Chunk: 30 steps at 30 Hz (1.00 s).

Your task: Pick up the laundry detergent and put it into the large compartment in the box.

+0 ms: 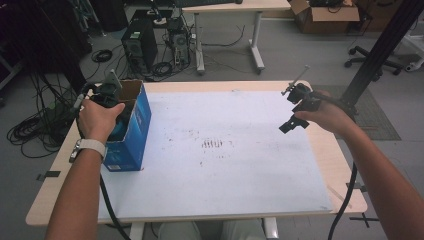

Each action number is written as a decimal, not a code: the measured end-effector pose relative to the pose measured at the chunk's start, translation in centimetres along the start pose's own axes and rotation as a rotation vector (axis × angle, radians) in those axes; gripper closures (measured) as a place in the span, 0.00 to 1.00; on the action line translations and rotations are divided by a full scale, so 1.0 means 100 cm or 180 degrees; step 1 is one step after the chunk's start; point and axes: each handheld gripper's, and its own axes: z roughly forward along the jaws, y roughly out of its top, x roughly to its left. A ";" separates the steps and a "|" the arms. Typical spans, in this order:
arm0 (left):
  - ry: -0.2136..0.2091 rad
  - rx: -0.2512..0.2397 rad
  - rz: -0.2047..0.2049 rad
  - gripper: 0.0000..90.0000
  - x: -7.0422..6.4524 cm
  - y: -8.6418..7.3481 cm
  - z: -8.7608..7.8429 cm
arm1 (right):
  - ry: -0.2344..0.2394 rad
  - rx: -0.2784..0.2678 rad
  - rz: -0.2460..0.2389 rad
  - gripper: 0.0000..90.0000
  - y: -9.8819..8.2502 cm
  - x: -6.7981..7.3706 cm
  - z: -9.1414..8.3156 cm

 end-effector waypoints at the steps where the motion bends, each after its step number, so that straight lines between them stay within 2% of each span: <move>1: 0.0007 -0.0015 -0.0022 0.38 0.001 0.000 -0.001 | 0.0002 -0.0002 -0.0002 0.07 0.000 0.000 0.000; 5: 0.0003 0.0001 -0.0014 0.35 0.000 0.000 -0.002 | 0.0005 -0.0002 -0.0012 0.07 0.000 0.000 0.000; 8: 0.0047 -0.0070 -0.0045 0.35 0.000 -0.001 -0.006 | 0.0011 -0.0002 -0.0023 0.07 0.001 0.001 0.001; 18: 0.0052 -0.0194 -0.0069 0.32 -0.002 -0.002 -0.022 | 0.0003 -0.0013 -0.0030 0.07 0.000 0.004 -0.003; 24: 0.0080 -0.0293 -0.0094 0.32 -0.002 -0.004 -0.035 | -0.0002 -0.0019 -0.0031 0.07 -0.001 0.006 -0.006; 27: 0.0053 -0.0324 -0.0085 0.31 -0.003 -0.004 -0.043 | -0.0008 -0.0028 -0.0036 0.07 -0.001 0.007 -0.007; 30: 0.0048 -0.0349 -0.0032 0.31 -0.005 -0.005 -0.051 | -0.0011 -0.0035 -0.0043 0.07 -0.001 0.008 -0.008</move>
